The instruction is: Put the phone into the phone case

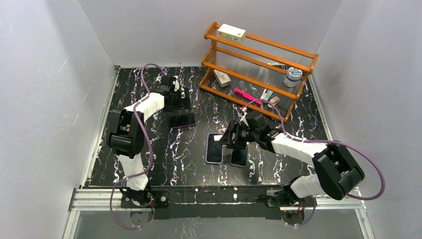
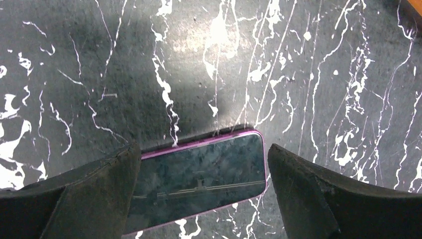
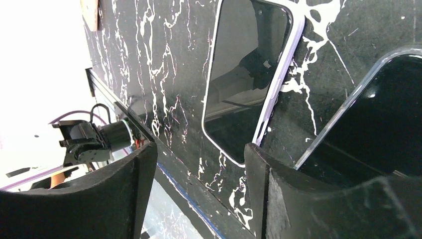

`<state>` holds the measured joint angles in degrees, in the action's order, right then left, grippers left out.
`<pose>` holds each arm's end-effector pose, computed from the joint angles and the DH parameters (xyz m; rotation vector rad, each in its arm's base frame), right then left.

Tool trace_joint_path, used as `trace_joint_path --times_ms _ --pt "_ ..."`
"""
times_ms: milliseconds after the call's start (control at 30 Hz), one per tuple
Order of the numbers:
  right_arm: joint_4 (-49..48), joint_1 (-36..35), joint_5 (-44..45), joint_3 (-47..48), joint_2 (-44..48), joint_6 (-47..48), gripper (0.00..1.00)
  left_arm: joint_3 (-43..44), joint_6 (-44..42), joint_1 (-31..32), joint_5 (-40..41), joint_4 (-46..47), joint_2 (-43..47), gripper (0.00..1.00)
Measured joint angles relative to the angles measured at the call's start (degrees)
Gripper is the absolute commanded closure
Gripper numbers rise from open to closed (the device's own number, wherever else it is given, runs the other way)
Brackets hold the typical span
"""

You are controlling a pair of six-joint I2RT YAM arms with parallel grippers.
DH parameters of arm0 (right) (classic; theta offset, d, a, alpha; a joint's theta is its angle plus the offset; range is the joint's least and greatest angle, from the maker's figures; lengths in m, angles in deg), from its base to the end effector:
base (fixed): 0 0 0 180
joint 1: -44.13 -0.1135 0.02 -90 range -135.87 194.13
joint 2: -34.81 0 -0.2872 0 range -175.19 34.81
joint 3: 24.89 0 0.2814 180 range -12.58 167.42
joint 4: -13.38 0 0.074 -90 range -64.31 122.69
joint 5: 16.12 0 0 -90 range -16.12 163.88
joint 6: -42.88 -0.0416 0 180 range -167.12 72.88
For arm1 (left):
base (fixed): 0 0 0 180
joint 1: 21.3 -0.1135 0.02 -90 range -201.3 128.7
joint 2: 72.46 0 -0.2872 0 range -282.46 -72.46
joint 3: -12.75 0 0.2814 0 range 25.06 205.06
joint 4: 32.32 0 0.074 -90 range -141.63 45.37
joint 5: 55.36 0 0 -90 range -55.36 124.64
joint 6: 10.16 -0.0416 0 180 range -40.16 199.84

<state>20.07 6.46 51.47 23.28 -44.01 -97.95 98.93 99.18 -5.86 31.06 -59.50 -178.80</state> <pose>0.2245 0.1933 0.1836 0.0425 2.4822 1.2038 0.4266 -0.1205 0.2072 -0.0529 2.4250 -0.3554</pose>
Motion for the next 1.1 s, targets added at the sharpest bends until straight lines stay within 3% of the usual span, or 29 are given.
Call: trace_joint_path --times_ms 167,300,567,967,1100 --pt "1.77 0.00 1.20 0.26 2.08 0.76 0.04 1.57 -1.14 -2.21 -2.80 -0.13 -3.30 0.04" --pt "4.90 0.00 3.91 3.30 2.14 3.72 0.01 3.96 -1.81 -2.99 -5.57 -3.41 -5.99 0.08" --pt "5.29 0.00 5.14 8.00 1.73 6.16 0.07 2.82 -2.05 -3.02 -8.15 -5.86 -5.03 0.12" --pt "0.98 -0.02 0.83 8.00 -4.74 3.45 0.19 -15.26 2.19 -3.06 -14.62 -7.21 9.18 0.18" --pt "-2.43 -0.31 -1.01 8.70 -8.39 1.60 0.24 -22.05 7.32 -3.08 -18.62 -2.43 13.79 0.23"
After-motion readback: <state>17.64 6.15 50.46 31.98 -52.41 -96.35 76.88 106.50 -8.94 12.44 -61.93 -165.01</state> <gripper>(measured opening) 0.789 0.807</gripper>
